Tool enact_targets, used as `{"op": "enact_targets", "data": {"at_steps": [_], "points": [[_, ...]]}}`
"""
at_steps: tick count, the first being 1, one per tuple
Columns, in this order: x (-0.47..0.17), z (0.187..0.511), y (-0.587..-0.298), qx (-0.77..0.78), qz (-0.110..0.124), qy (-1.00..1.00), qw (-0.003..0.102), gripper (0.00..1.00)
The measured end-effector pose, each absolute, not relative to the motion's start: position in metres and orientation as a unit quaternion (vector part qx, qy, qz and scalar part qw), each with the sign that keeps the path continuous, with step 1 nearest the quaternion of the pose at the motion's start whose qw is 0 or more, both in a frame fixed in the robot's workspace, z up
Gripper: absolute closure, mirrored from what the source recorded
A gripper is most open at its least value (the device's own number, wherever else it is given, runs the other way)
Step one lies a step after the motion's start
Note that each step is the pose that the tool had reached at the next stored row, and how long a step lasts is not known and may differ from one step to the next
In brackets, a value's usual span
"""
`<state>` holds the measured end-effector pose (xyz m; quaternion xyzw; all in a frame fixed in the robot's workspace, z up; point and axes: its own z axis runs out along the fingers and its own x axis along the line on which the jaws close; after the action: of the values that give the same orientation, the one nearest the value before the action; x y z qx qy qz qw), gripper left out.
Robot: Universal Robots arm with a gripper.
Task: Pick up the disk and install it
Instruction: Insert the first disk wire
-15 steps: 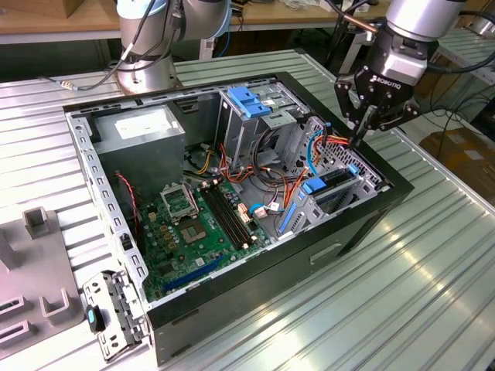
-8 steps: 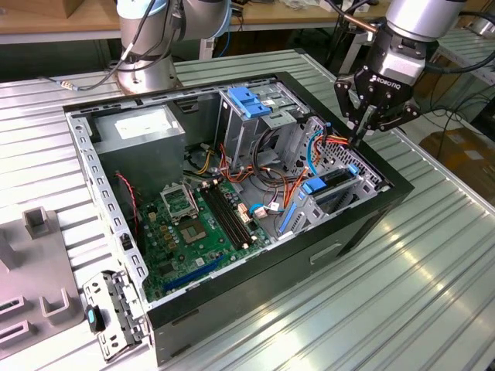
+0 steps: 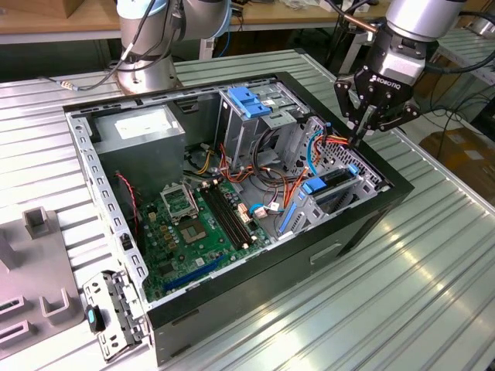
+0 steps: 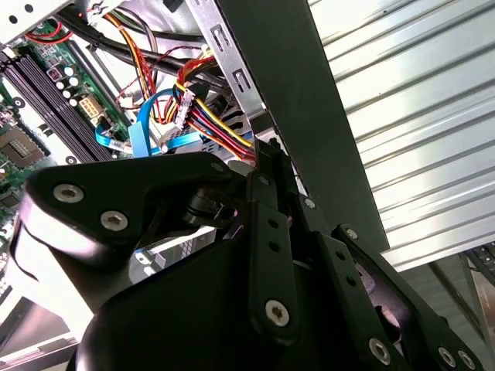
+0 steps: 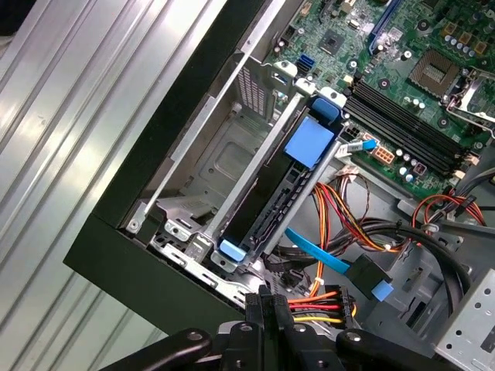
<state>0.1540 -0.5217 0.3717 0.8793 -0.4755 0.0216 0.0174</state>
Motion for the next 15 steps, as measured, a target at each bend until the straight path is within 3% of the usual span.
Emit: {"op": "enact_targets", "data": {"at_steps": [15], "points": [[0.143,0.371,-0.522,0.861,0.021,-0.508,0.018,0.83]]}}
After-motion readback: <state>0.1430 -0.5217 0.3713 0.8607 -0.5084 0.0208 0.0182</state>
